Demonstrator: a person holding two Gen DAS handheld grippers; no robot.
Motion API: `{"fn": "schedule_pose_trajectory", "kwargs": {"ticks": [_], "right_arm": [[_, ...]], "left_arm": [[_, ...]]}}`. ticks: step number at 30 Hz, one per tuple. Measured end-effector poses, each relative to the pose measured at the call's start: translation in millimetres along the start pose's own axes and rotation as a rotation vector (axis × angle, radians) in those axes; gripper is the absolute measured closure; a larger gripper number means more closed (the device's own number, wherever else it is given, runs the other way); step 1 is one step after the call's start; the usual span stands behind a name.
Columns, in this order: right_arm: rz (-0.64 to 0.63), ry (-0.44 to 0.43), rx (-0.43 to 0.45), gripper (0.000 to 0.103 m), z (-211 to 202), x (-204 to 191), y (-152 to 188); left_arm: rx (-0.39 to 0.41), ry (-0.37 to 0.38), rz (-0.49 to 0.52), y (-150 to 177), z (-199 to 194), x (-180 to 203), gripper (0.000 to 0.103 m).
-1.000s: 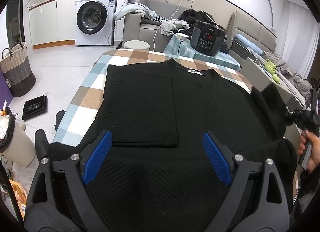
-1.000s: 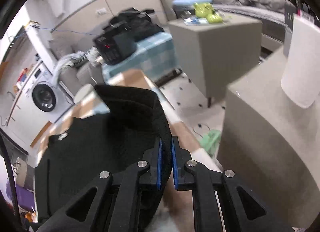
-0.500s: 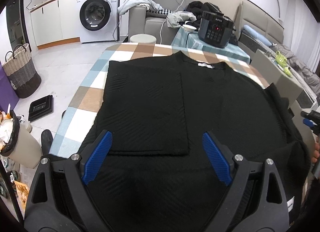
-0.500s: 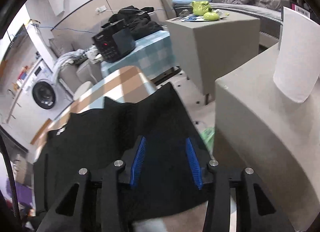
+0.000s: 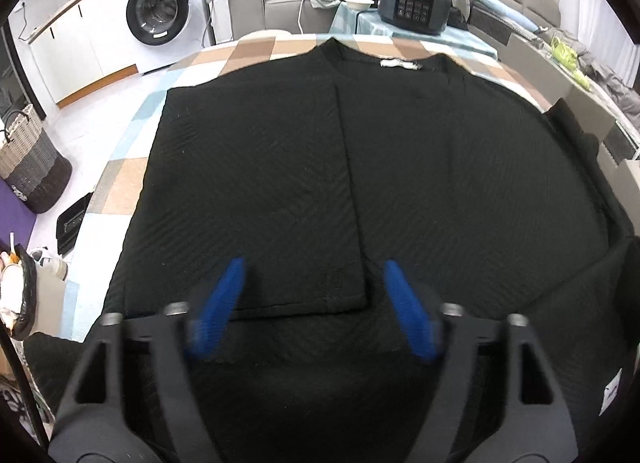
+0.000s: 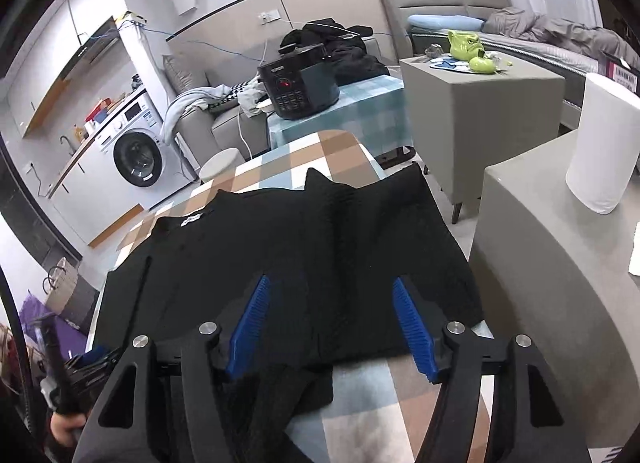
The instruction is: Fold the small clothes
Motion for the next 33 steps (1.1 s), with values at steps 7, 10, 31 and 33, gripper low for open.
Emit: {"fn": "schedule_pose_trajectory", "kwargs": {"ticks": [7, 10, 31, 33], "right_arm": [[0.024, 0.015, 0.003, 0.038, -9.7, 8.9, 2.8], [0.031, 0.025, -0.005, 0.038, -10.0, 14.7, 5.0], [0.068, 0.073, -0.009, 0.032, -37.4, 34.0, 33.8], [0.073, 0.053, -0.016, 0.032, -36.0, 31.4, 37.6]], "left_arm": [[0.057, 0.05, -0.086, -8.5, -3.6, -24.7, 0.091], [0.142, 0.029, -0.193, -12.9, -28.4, -60.6, 0.091], [0.15, -0.109, -0.595, 42.8, -44.8, -254.5, 0.042], [0.154, -0.103, -0.577, 52.2, -52.6, -246.2, 0.04]]}}
Point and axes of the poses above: each gripper's, at about its wrist camera, not at the fingertips, and z roughly the way its jaws point, x to its right, y to its underside, the point moved 5 cm from there along z, roughly the way its jaws point, and after that the axes turned 6 degrees about -x, right-handed, at the moved point
